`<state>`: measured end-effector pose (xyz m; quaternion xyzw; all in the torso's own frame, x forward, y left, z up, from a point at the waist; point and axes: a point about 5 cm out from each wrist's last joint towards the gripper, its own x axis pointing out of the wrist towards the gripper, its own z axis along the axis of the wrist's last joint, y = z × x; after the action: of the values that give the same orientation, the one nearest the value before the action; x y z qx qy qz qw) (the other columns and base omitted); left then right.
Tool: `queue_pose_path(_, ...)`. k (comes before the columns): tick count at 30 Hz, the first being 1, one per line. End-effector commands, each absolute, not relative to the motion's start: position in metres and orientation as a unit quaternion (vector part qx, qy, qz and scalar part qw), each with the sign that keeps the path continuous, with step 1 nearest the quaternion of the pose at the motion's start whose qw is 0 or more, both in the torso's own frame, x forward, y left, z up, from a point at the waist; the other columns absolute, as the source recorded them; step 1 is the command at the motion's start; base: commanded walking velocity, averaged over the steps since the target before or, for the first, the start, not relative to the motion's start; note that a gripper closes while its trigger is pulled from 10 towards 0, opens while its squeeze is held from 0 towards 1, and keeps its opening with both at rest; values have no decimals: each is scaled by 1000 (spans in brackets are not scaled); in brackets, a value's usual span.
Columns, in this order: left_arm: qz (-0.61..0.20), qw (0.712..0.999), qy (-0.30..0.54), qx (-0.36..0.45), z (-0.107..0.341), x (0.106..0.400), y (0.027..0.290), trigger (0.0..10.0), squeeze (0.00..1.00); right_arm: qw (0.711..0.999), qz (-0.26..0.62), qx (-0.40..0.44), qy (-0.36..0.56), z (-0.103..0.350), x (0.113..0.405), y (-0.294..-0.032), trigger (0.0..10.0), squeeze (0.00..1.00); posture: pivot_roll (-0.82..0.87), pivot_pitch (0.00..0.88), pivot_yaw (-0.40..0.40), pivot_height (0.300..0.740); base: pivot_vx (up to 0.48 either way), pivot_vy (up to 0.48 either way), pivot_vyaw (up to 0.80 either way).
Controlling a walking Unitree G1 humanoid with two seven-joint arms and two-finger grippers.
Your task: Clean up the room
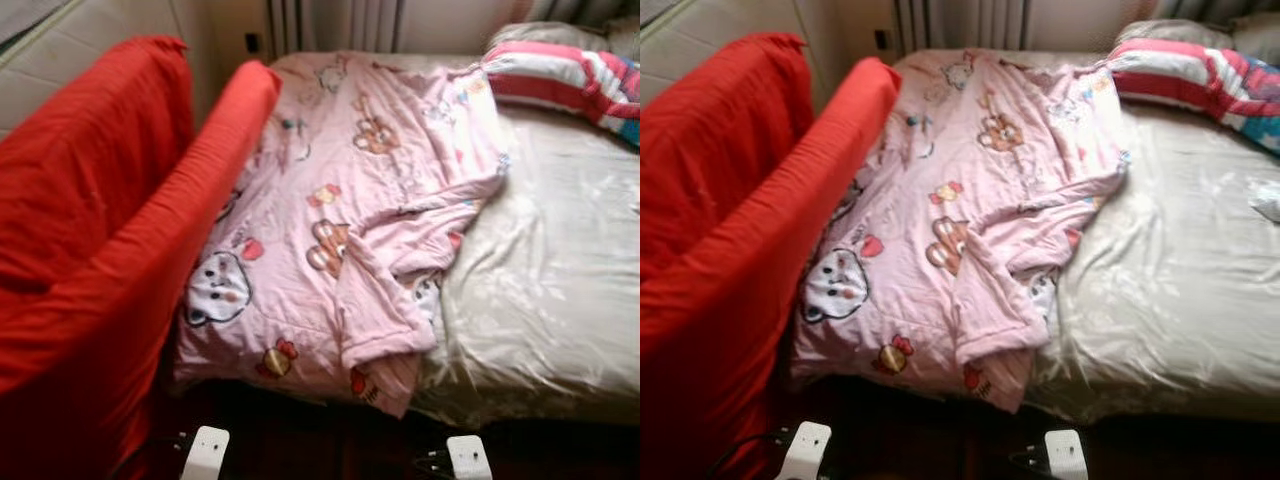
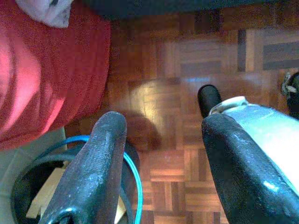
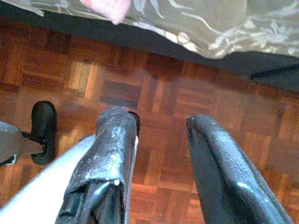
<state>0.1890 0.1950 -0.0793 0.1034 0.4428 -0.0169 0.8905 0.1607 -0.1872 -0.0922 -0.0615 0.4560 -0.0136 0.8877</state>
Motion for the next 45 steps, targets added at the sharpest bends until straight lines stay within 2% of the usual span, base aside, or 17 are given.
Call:
queue_pose_path(1,-11,886,455,90,-84,181,196,10000,0,881,-12,-58,469,-95,154,-185,10000,0,-49,141,31,740,0,0,0)
queue_pose_path(16,-3,892,448,58,-83,185,182,10000,0,882,-7,-76,465,-93,156,-198,10000,0,-49,154,-30,740,0,0,0)
queue_pose_path(29,-5,892,447,63,-83,186,182,10000,0,876,4,-80,475,-95,151,-196,10000,0,-55,163,-11,740,0,0,0)
queue_pose_path(34,-5,893,446,65,-82,187,183,10000,0,876,10,-82,476,-96,151,-194,10000,0,-52,167,-8,740,0,0,731)
queue_pose_path(45,-6,893,445,68,-82,186,184,10000,0,877,2,-71,475,-96,152,-193,10000,0,-48,170,-6,740,0,0,0)
